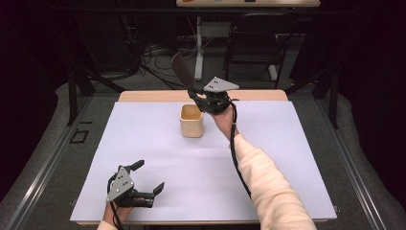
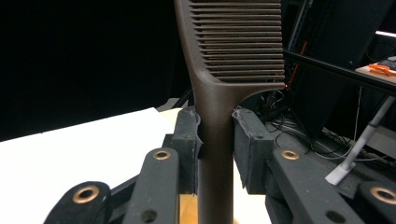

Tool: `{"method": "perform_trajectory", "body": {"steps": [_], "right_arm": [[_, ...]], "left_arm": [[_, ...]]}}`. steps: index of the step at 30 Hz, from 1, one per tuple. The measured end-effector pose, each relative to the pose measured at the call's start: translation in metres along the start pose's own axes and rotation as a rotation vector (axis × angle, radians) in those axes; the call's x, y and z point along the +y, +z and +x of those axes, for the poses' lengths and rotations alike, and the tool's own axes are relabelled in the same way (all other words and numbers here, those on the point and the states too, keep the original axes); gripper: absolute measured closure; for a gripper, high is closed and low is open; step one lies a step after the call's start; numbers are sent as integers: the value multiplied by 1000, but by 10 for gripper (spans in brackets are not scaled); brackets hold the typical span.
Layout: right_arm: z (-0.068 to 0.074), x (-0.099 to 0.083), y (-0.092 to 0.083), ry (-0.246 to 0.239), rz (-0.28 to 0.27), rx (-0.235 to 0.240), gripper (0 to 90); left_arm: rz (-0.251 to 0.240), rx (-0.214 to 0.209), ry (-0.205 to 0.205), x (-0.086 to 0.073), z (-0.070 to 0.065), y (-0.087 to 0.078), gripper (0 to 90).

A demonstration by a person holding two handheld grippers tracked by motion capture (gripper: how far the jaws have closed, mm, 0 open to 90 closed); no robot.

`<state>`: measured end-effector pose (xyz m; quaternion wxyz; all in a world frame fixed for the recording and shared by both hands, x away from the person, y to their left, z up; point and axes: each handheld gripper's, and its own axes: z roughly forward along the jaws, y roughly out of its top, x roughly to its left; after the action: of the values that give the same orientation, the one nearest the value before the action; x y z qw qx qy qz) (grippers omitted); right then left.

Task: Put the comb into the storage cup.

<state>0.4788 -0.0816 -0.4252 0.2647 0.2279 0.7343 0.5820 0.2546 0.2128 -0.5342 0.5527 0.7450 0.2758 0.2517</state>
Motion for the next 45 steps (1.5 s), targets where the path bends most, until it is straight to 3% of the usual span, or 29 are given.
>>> {"method": "perform_trajectory", "body": {"steps": [23, 45], "right_arm": [[5, -2, 17, 1, -4, 14, 719], [14, -8, 29, -5, 34, 38, 718]], "left_arm": [[1, 0, 0, 0, 0, 0, 2], [3, 1, 3, 0, 0, 0, 2]]}}
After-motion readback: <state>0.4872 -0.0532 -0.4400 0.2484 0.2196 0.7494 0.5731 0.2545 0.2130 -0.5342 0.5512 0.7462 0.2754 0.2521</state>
